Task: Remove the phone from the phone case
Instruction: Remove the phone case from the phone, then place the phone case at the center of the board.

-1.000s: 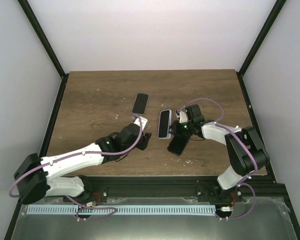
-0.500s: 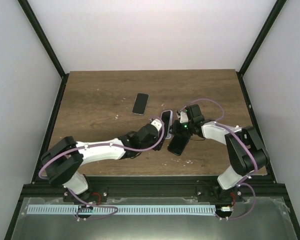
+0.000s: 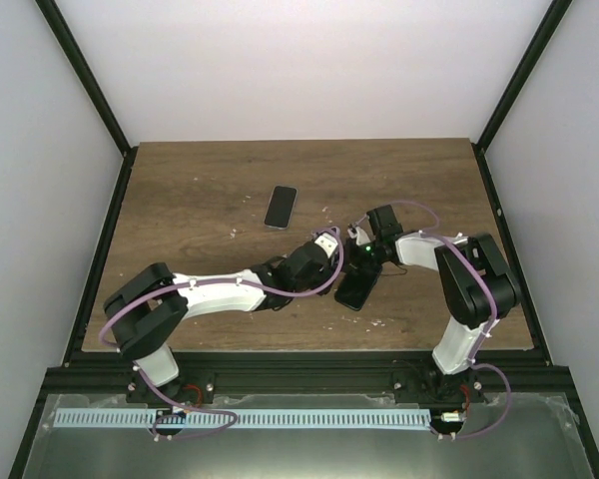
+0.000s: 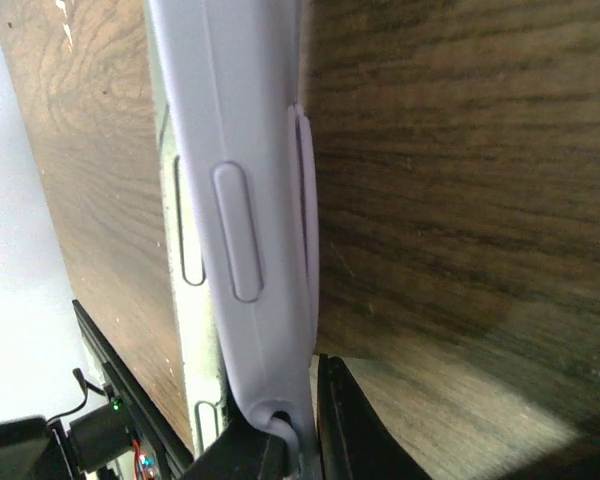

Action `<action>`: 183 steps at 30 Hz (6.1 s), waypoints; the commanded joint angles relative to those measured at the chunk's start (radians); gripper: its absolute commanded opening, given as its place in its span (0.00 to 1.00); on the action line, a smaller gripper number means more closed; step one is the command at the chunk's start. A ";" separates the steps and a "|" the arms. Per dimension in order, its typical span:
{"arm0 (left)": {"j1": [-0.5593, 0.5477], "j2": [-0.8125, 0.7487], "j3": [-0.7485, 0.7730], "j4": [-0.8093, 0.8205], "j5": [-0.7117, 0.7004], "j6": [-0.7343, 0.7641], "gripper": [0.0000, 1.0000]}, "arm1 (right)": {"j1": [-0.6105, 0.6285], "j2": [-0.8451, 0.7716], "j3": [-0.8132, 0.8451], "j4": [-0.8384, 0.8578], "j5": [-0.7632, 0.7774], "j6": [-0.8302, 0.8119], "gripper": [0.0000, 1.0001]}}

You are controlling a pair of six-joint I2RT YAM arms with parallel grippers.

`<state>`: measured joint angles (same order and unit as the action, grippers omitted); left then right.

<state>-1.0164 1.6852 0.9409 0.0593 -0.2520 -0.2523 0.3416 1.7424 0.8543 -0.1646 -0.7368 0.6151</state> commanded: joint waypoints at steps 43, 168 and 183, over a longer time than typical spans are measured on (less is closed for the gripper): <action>-0.016 0.110 0.018 -0.062 -0.305 0.354 0.58 | -0.023 0.016 0.017 0.044 -0.196 -0.019 0.01; -0.074 -0.768 -0.288 -0.366 -0.327 -0.159 0.00 | -0.624 0.344 0.692 -0.811 0.136 -0.996 0.41; -0.105 -0.553 -0.269 -0.093 -0.386 0.007 0.00 | -0.613 -0.166 0.399 -0.617 -0.107 -0.816 0.51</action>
<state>-1.1076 1.1084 0.6415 -0.2214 -0.5755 -0.3336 -0.3058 1.6711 1.2968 -0.8268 -0.6525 -0.2379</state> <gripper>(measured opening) 0.084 0.496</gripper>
